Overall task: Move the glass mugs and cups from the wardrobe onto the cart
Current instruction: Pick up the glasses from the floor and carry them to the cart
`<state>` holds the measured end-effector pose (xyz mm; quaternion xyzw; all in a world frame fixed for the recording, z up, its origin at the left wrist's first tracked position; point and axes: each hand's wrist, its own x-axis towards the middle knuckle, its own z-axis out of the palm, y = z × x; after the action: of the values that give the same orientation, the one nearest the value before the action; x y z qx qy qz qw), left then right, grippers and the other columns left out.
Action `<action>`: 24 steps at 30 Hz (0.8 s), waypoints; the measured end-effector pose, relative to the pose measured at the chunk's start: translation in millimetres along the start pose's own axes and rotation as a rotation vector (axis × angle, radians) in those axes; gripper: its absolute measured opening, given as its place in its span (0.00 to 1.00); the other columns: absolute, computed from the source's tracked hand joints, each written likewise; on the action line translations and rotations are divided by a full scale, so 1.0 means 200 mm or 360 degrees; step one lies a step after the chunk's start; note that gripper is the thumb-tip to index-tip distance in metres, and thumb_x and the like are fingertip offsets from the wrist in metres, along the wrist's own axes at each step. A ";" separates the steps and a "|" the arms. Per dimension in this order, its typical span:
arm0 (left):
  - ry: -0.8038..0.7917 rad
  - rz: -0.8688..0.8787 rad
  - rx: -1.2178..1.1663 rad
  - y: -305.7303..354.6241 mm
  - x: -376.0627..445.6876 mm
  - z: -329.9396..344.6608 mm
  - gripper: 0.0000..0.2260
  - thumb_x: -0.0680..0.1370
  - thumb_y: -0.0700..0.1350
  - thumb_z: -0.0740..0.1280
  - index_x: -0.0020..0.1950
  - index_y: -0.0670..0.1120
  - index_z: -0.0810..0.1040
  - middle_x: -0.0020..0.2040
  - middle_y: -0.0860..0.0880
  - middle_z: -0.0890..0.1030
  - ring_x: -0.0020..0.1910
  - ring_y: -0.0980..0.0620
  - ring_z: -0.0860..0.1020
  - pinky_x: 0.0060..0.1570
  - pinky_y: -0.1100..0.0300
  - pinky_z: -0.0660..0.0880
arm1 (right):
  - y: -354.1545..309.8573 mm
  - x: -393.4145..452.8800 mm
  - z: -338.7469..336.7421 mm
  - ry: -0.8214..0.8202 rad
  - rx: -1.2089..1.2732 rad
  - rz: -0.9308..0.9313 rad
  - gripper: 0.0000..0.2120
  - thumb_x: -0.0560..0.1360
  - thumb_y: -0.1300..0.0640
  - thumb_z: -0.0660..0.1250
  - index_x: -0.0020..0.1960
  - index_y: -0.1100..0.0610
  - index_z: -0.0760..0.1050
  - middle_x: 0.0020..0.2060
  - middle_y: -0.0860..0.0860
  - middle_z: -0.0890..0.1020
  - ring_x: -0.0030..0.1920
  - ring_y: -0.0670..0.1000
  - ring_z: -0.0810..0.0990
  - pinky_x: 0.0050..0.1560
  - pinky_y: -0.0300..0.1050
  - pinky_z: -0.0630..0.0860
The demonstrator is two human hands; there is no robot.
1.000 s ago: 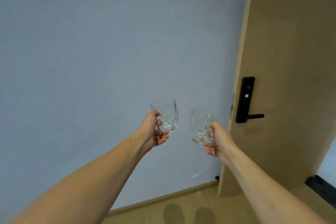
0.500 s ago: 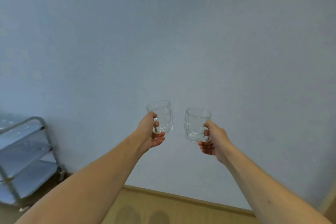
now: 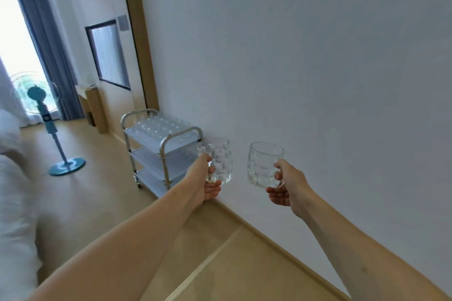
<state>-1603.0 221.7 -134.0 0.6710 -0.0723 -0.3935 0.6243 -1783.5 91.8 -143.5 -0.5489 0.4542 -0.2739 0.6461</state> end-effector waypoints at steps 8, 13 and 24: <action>0.0391 0.0002 -0.0075 0.12 0.33 -0.63 0.14 0.77 0.56 0.63 0.47 0.45 0.73 0.43 0.38 0.83 0.39 0.42 0.81 0.40 0.54 0.79 | -0.05 0.32 0.83 -0.0408 -0.0124 0.0042 0.16 0.77 0.46 0.63 0.37 0.56 0.69 0.31 0.61 0.80 0.28 0.55 0.77 0.30 0.43 0.77; 0.0569 0.0027 -0.0149 0.35 0.57 -0.95 0.13 0.78 0.55 0.62 0.47 0.45 0.74 0.44 0.38 0.82 0.41 0.41 0.81 0.41 0.53 0.80 | -0.22 0.56 1.31 -0.0653 -0.0153 0.0040 0.16 0.78 0.44 0.64 0.41 0.55 0.71 0.37 0.63 0.83 0.31 0.56 0.79 0.31 0.43 0.78; 0.0703 0.0013 -0.0255 0.66 1.13 -1.41 0.13 0.78 0.54 0.62 0.42 0.46 0.71 0.48 0.37 0.81 0.45 0.41 0.79 0.49 0.52 0.78 | -0.35 1.08 2.12 -0.0847 -0.0196 0.0009 0.14 0.77 0.46 0.63 0.41 0.56 0.71 0.36 0.62 0.82 0.31 0.55 0.79 0.31 0.43 0.78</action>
<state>-1222.6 279.7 -139.6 0.6888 0.0950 -0.2391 0.6778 -1303.4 85.5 -144.3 -0.6386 0.2859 -0.0902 0.7088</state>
